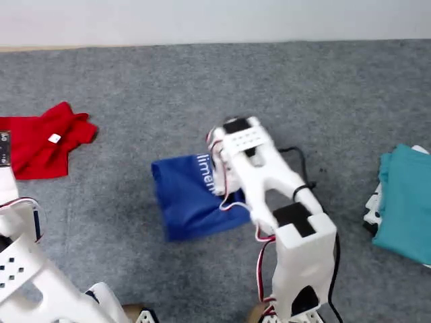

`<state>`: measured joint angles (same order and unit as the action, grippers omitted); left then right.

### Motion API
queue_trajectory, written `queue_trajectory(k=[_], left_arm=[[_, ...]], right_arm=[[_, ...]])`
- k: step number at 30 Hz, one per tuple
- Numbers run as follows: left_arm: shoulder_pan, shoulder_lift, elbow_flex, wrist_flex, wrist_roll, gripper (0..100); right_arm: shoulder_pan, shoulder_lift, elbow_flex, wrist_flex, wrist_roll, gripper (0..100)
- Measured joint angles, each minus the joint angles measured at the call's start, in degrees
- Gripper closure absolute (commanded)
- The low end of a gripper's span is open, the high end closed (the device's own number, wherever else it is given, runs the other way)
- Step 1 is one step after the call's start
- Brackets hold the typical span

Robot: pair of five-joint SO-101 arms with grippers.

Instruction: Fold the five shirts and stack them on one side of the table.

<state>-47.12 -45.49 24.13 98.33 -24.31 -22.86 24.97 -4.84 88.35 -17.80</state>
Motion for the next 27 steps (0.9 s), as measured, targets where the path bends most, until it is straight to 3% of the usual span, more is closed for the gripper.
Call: queue_trajectory(k=[12, 24, 27], left_arm=[[0.0, 0.0, 0.0, 0.0, 0.0, 100], [0.0, 0.0, 0.0, 0.0, 0.0, 100], [0.0, 0.0, 0.0, 0.0, 0.0, 100]], right_arm=[[11.8, 1.0, -15.2, 3.3, 31.2, 98.9], [19.3, 1.0, -15.2, -11.5, 59.1, 98.1], [19.0, 1.0, -15.2, -12.4, 61.7, 90.4]])
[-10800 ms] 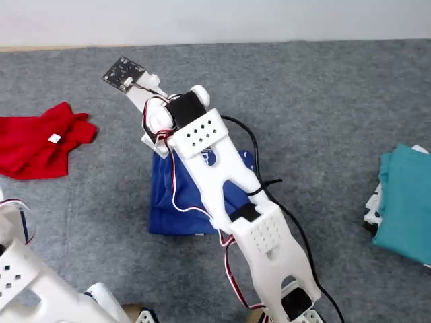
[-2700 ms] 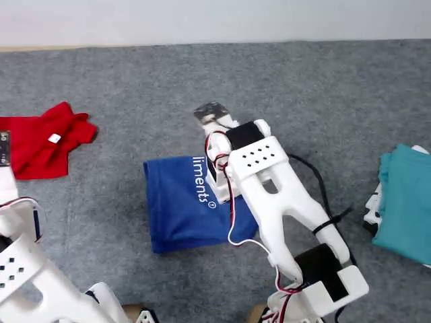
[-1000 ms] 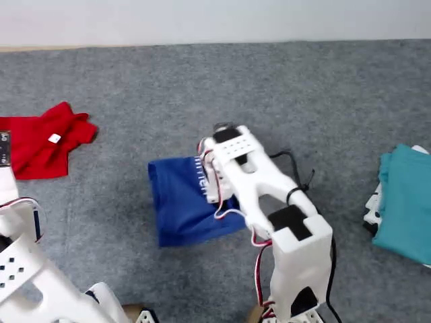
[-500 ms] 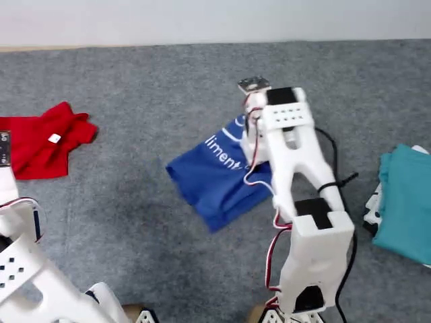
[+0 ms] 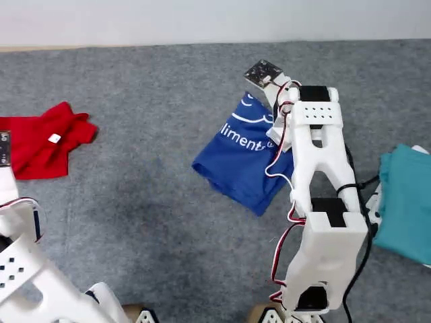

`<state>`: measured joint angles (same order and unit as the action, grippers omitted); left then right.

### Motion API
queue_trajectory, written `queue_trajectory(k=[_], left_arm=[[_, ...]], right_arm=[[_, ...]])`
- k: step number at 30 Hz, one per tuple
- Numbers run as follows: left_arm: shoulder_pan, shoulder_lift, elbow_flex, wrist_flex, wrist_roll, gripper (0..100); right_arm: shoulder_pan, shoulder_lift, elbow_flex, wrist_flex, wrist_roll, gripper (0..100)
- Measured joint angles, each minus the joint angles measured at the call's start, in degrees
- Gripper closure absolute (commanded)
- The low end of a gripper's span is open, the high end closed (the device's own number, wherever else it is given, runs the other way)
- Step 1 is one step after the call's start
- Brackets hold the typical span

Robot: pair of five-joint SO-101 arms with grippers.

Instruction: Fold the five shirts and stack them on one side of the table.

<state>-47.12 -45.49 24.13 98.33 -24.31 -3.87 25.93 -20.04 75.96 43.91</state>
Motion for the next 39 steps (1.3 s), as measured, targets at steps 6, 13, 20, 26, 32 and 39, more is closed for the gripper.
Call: queue_trajectory(k=[6, 13, 20, 26, 32, 39], left_arm=[[0.0, 0.0, 0.0, 0.0, 0.0, 100], [0.0, 0.0, 0.0, 0.0, 0.0, 100], [0.0, 0.0, 0.0, 0.0, -0.1, 100], [0.0, 0.0, 0.0, 0.0, -0.1, 100], [0.0, 0.0, 0.0, 0.0, -0.1, 100], [0.0, 0.0, 0.0, 0.0, -0.1, 100]], right_arm=[[0.3, 0.0, 0.0, 0.3, 1.1, 77.2], [0.3, 0.0, -7.1, 0.3, -11.4, 77.1], [-2.5, -0.2, -10.2, 5.5, -43.7, 77.1], [-5.2, -0.2, -10.2, 11.7, -67.8, 76.9], [-7.4, -0.2, -10.2, 15.9, -77.9, 76.8], [-7.5, 4.3, -10.5, 15.2, -81.3, 59.3]])
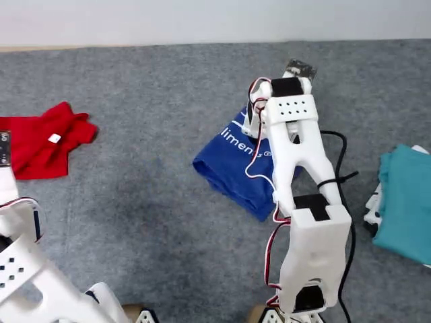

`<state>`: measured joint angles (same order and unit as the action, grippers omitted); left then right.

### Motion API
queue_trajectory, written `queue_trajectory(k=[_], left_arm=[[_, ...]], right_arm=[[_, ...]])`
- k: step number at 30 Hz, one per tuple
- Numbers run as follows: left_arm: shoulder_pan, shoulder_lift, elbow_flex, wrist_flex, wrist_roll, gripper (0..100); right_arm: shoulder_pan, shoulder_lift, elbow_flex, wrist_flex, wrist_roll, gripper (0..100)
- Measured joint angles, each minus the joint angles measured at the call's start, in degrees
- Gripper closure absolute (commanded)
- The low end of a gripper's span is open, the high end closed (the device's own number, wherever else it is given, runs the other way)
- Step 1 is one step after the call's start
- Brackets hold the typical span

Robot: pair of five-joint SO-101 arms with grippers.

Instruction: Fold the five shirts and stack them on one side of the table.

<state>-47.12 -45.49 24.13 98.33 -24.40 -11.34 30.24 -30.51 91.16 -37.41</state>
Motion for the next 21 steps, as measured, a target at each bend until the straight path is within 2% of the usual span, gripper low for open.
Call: queue_trajectory(k=[3, 12, 21], left_arm=[[0.0, 0.0, 0.0, 0.0, 0.0, 100], [0.0, 0.0, 0.0, 0.0, 0.0, 100], [0.0, 0.0, 0.0, 0.0, 0.0, 100]], right_arm=[[-0.1, 1.8, 0.0, 0.0, -1.9, 51.6], [-1.9, 6.8, 0.0, -1.1, -4.6, 51.6], [-2.0, 14.9, -0.3, -6.5, -5.9, 51.6]])
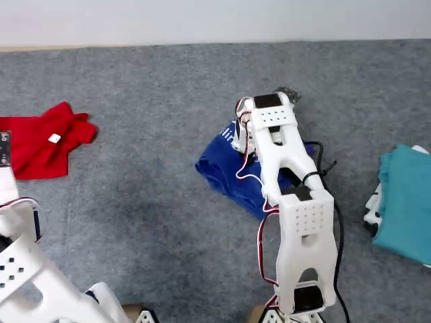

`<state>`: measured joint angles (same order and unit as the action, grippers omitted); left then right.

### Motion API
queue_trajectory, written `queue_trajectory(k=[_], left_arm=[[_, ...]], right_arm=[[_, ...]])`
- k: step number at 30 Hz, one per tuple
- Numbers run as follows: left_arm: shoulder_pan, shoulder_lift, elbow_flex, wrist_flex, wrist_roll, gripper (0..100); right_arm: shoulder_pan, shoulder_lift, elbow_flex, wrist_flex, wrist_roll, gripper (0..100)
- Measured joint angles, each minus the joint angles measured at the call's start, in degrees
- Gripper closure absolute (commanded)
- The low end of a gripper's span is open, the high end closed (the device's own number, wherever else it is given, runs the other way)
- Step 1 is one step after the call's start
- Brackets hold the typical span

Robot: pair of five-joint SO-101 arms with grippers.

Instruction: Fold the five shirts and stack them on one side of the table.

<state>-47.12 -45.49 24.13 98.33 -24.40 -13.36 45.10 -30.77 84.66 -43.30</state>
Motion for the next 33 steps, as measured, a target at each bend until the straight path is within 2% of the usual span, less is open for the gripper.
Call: queue_trajectory(k=[6, 14, 22, 29, 33], left_arm=[[0.0, 0.0, 0.0, 0.0, 0.0, 100], [0.0, 0.0, 0.0, 0.0, 0.0, 100], [0.0, 0.0, 0.0, 0.0, -1.7, 100], [0.0, 0.0, 0.0, 0.0, -3.4, 100], [0.0, 0.0, 0.0, 0.0, -3.4, 100]], right_arm=[[0.0, 2.6, -1.8, -0.7, -0.2, 53.2], [0.0, 3.0, -2.2, -0.7, -0.2, 81.8], [0.2, 3.0, -2.0, -0.7, 1.1, 98.5], [2.3, 1.8, -1.5, 0.9, 4.5, 99.0], [4.1, -1.4, -1.4, 4.3, 10.6, 99.0]])
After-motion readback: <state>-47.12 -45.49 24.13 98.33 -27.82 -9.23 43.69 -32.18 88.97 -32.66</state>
